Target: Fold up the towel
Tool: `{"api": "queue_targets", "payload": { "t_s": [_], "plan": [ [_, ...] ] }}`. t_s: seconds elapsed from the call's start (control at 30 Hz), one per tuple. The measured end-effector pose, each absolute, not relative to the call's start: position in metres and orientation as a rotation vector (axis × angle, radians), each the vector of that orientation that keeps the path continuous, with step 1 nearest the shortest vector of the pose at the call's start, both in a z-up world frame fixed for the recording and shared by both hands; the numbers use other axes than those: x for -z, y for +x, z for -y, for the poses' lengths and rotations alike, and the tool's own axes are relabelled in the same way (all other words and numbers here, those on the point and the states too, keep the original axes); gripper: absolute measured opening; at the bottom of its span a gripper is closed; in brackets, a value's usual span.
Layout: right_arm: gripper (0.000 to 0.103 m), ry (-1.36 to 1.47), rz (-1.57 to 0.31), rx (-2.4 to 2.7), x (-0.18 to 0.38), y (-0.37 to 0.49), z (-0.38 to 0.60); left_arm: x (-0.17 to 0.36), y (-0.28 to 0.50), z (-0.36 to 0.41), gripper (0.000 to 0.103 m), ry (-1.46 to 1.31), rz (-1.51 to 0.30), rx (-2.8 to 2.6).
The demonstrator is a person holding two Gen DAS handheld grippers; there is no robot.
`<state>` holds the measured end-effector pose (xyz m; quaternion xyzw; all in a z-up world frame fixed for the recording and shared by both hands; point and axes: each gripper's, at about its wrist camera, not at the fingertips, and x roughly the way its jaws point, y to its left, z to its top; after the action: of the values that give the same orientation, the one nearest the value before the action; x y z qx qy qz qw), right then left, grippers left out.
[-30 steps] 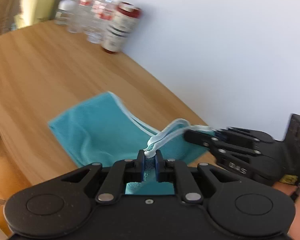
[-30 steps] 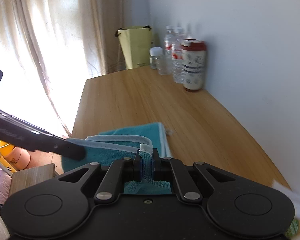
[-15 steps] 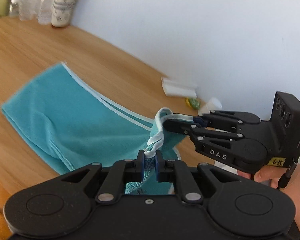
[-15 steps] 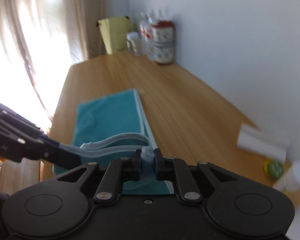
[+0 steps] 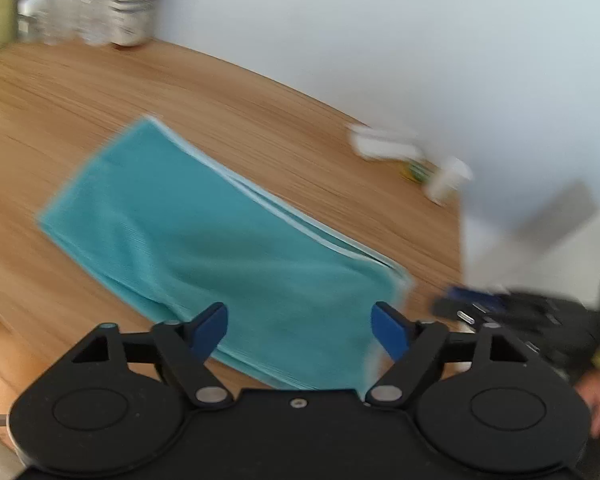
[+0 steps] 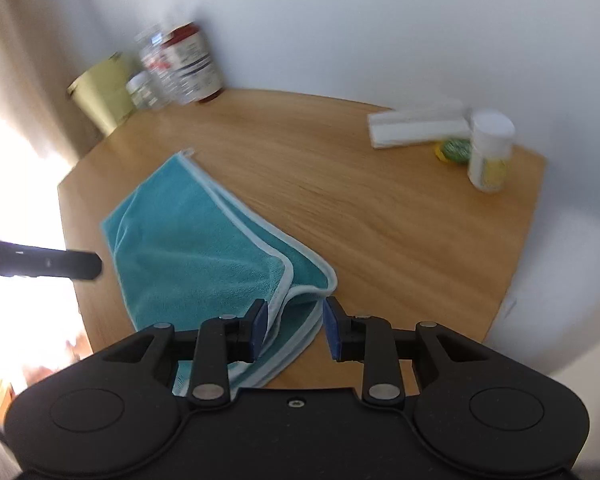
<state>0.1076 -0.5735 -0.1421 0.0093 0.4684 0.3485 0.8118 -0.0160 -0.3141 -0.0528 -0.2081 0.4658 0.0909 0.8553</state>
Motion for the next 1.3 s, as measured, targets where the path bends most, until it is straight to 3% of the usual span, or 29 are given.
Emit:
{"api": "queue_targets", "payload": {
  "t_s": [0.17, 0.4, 0.6, 0.67, 0.73, 1.03, 1.07, 1.13, 1.3],
  "plan": [
    [0.034, 0.151, -1.017, -0.642, 0.147, 0.109, 0.560, 0.062, 0.010, 0.246, 0.081, -0.376, -1.035, -0.325],
    [0.034, 0.023, -0.962, -0.556, 0.136, 0.115, 0.522, 0.085, 0.053, 0.183, 0.082, -0.268, -1.066, -0.304],
    [0.034, -0.066, -1.105, -0.564, 0.153, 0.130, 0.500, 0.115, 0.078, 0.161, 0.082, -0.183, -1.089, -0.198],
    [0.031, -0.061, -1.142, -0.553, 0.157, 0.130, 0.500, 0.124, 0.081, 0.158, 0.082, -0.151, -1.113, -0.190],
    [0.010, -0.039, -1.151, -0.544, 0.156, 0.129, 0.502, 0.130, 0.080, 0.155, 0.082, -0.143, -1.134, -0.182],
    [0.021, -0.140, -1.099, -0.510, 0.138, 0.127, 0.482, 0.146, 0.083, 0.144, 0.082, -0.070, -1.183, -0.102],
    [0.020, -0.133, -1.111, -0.511, 0.138, 0.129, 0.481, 0.147, 0.084, 0.144, 0.082, -0.062, -1.188, -0.092],
    [0.007, -0.148, -1.148, -0.503, 0.137, 0.133, 0.476, 0.147, 0.086, 0.145, 0.084, -0.035, -1.195, -0.074],
    [0.006, -0.083, -1.124, -0.453, 0.116, 0.135, 0.487, 0.147, 0.088, 0.144, 0.086, 0.021, -1.220, -0.034]
  ]
}}
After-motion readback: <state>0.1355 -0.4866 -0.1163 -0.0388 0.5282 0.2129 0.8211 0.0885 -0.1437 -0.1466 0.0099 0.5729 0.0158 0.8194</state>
